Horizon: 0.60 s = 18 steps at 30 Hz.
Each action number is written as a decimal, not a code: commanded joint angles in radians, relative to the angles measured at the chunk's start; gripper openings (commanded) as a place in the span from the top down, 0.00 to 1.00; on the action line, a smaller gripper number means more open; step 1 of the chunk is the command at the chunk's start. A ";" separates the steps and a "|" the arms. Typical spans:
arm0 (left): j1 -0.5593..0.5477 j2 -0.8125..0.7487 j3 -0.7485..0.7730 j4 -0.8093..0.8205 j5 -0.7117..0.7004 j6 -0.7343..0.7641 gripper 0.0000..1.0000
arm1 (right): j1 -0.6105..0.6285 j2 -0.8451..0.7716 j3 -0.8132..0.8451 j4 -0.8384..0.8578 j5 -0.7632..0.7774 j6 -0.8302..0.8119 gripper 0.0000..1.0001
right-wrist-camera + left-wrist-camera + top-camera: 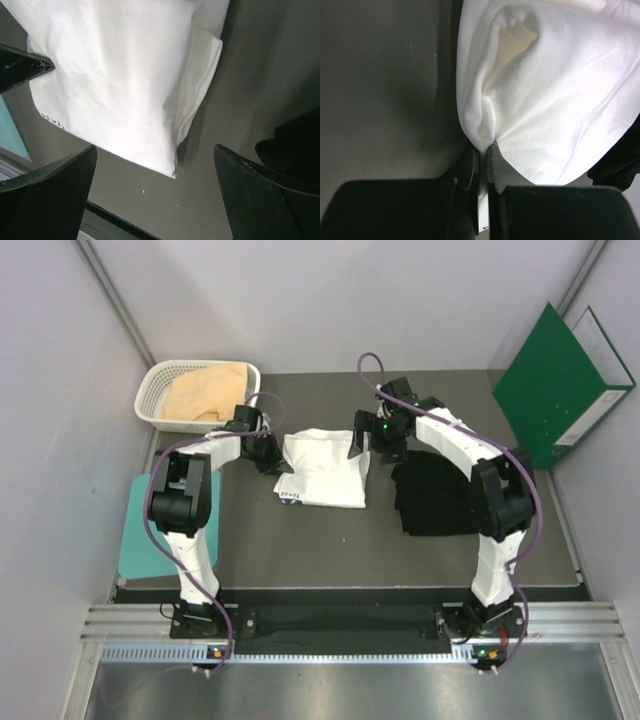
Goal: Fold and stack the t-shirts
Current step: Put the neatly folded tshirt into the corner of the board with the right arm
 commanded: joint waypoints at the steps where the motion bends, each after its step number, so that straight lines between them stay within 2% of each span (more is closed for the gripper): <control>1: 0.015 -0.056 -0.020 -0.038 -0.034 0.031 1.00 | -0.008 0.090 0.076 0.083 -0.086 0.016 0.00; 13: 0.023 -0.023 0.037 -0.059 -0.012 0.041 1.00 | -0.014 0.176 0.011 0.137 -0.091 0.048 0.02; 15: 0.023 -0.019 0.044 -0.059 -0.005 0.041 1.00 | -0.014 0.195 0.008 0.154 -0.109 0.053 0.09; 18: 0.023 -0.011 0.052 -0.061 -0.002 0.038 1.00 | -0.008 0.239 0.020 0.165 -0.120 0.066 0.12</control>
